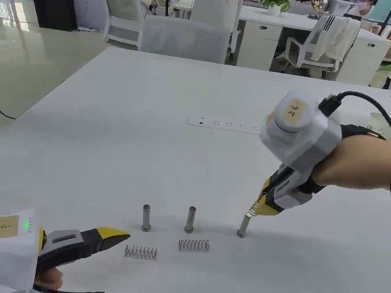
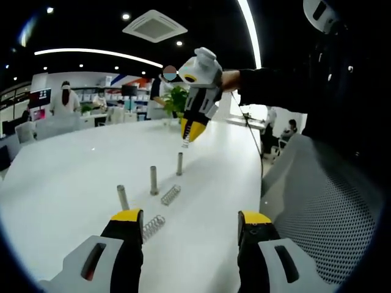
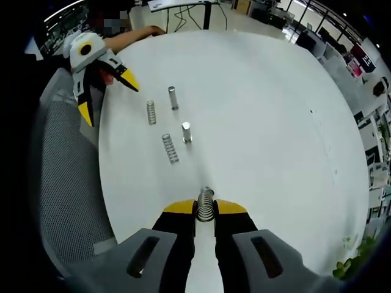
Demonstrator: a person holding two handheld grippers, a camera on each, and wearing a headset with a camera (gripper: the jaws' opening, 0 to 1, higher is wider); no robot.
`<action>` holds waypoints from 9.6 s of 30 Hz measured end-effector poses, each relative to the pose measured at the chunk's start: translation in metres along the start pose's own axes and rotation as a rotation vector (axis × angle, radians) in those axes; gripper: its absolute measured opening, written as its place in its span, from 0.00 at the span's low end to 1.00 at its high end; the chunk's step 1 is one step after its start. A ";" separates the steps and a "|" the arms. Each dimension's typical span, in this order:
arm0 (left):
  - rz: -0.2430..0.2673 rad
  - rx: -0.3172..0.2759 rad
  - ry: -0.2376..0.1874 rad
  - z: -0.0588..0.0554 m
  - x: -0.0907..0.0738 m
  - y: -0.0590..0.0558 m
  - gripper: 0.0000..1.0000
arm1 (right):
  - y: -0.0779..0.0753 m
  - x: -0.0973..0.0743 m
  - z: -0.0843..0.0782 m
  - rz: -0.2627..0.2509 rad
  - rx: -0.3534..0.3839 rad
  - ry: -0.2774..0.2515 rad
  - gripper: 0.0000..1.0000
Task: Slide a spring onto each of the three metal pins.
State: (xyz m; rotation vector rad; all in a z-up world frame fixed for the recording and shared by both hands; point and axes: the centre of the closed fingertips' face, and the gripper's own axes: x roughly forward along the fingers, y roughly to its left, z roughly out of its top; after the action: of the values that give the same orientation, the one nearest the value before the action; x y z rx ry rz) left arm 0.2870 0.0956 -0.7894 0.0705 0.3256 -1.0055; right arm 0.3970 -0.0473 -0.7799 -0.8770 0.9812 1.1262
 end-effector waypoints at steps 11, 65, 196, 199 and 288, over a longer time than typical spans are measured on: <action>0.003 -0.005 -0.004 -0.001 -0.001 0.002 0.57 | -0.008 0.013 -0.002 0.019 -0.001 0.029 0.08; 0.009 -0.012 0.001 -0.004 -0.002 0.004 0.56 | -0.001 0.069 -0.023 0.091 -0.017 0.164 0.09; -0.106 0.177 0.013 0.021 0.017 -0.010 0.22 | 0.118 0.021 0.078 0.180 -0.298 -0.024 0.08; -0.113 0.190 0.014 0.020 0.018 -0.011 0.17 | 0.121 0.021 0.080 0.185 -0.309 -0.027 0.08; -0.038 0.054 -0.014 0.016 0.012 0.005 0.37 | 0.121 0.011 0.100 0.175 -0.335 -0.085 0.08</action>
State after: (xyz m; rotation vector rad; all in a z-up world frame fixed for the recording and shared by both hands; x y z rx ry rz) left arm 0.3009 0.0853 -0.7781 0.1065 0.2874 -1.0521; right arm 0.2979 0.0744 -0.7658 -1.0141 0.8232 1.4949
